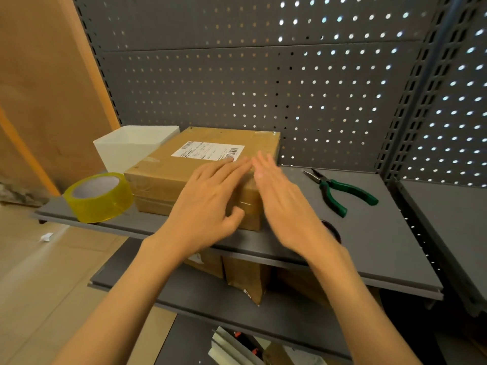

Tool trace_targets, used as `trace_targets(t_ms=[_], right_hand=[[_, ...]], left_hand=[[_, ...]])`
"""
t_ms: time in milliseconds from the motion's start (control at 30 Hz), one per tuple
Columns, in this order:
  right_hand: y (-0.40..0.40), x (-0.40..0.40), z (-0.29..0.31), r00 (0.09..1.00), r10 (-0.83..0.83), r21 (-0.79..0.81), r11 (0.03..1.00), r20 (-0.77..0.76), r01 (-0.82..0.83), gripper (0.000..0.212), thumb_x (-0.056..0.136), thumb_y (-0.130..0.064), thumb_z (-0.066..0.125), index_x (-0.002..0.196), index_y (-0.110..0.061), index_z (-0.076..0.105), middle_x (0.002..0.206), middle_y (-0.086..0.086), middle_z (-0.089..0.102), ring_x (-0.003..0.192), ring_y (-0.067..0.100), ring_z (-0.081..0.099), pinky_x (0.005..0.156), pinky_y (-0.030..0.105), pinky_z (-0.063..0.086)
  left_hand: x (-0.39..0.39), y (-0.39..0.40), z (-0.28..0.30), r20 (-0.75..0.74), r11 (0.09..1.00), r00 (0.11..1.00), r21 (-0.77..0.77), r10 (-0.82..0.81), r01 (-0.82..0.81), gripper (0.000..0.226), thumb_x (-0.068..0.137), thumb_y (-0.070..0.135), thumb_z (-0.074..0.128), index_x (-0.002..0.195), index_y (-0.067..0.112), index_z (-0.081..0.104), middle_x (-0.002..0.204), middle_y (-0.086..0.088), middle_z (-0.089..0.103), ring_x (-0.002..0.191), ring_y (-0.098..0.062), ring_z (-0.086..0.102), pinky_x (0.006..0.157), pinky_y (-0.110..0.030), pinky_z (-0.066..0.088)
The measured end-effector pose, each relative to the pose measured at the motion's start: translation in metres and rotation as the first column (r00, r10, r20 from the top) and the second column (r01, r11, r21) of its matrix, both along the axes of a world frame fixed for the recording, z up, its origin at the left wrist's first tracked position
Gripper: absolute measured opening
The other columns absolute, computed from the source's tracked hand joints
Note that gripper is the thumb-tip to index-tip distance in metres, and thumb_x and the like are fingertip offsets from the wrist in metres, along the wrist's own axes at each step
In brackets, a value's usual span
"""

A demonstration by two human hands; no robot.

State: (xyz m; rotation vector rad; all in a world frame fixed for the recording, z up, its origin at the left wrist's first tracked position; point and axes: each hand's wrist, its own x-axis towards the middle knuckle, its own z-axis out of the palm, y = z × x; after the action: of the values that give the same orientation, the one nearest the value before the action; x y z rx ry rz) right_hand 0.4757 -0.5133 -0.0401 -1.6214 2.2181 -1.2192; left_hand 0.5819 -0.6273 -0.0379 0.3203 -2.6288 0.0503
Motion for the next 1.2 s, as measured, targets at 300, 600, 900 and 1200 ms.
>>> trace_targets(t_ms=[300, 600, 900, 1200], right_hand=[[0.007, 0.019, -0.021, 0.966, -0.069, -0.026, 0.998, -0.249, 0.065, 0.049, 0.102, -0.032, 0.027, 0.147, -0.014, 0.021, 0.155, -0.003, 0.019, 0.132, -0.009, 0.0, 0.107, 0.008, -0.002], [-0.005, 0.033, -0.035, 0.888, 0.004, -0.248, 0.961, 0.46, 0.124, 0.063, 0.099, -0.031, 0.037, 0.149, -0.03, -0.003, 0.157, -0.014, 0.01, 0.141, -0.002, 0.011, 0.116, 0.024, 0.017], [-0.011, 0.038, -0.05, 0.785, -0.04, -0.113, 0.984, 0.618, 0.139, 0.063, 0.099, -0.042, 0.029, 0.145, -0.036, -0.014, 0.157, -0.014, -0.001, 0.143, 0.003, 0.006, 0.117, 0.028, 0.013], [0.001, 0.032, -0.041, 0.776, -0.077, -0.015, 0.994, 0.627, 0.11, 0.065, 0.097, -0.048, 0.029, 0.148, -0.03, -0.006, 0.157, -0.007, 0.011, 0.142, 0.011, 0.015, 0.113, 0.03, 0.017]], left_hand=[[-0.012, -0.017, -0.005, 0.148, 0.995, 0.984, 0.0, 0.098, -0.099, 0.086, 0.067, 0.044, 0.042, 0.147, 0.017, 0.026, 0.152, -0.001, 0.03, 0.137, -0.019, 0.03, 0.111, -0.032, 0.02], [-0.007, -0.008, -0.002, 0.04, 0.957, 0.974, 0.199, -0.221, 0.209, 0.076, 0.082, 0.033, 0.048, 0.149, 0.022, 0.015, 0.156, 0.008, 0.012, 0.144, -0.004, 0.004, 0.116, -0.018, -0.001], [-0.021, -0.013, -0.03, -0.074, 0.979, 0.978, 0.039, -0.196, 0.199, 0.052, 0.09, 0.026, 0.041, 0.139, 0.008, 0.04, 0.142, -0.01, 0.045, 0.132, -0.021, 0.039, 0.106, -0.044, 0.034], [-0.015, -0.005, -0.026, -0.042, 0.996, 0.996, -0.018, -0.083, 0.082, 0.051, 0.089, 0.036, 0.037, 0.136, 0.017, 0.047, 0.138, -0.012, 0.049, 0.127, -0.028, 0.046, 0.104, -0.037, 0.031]])
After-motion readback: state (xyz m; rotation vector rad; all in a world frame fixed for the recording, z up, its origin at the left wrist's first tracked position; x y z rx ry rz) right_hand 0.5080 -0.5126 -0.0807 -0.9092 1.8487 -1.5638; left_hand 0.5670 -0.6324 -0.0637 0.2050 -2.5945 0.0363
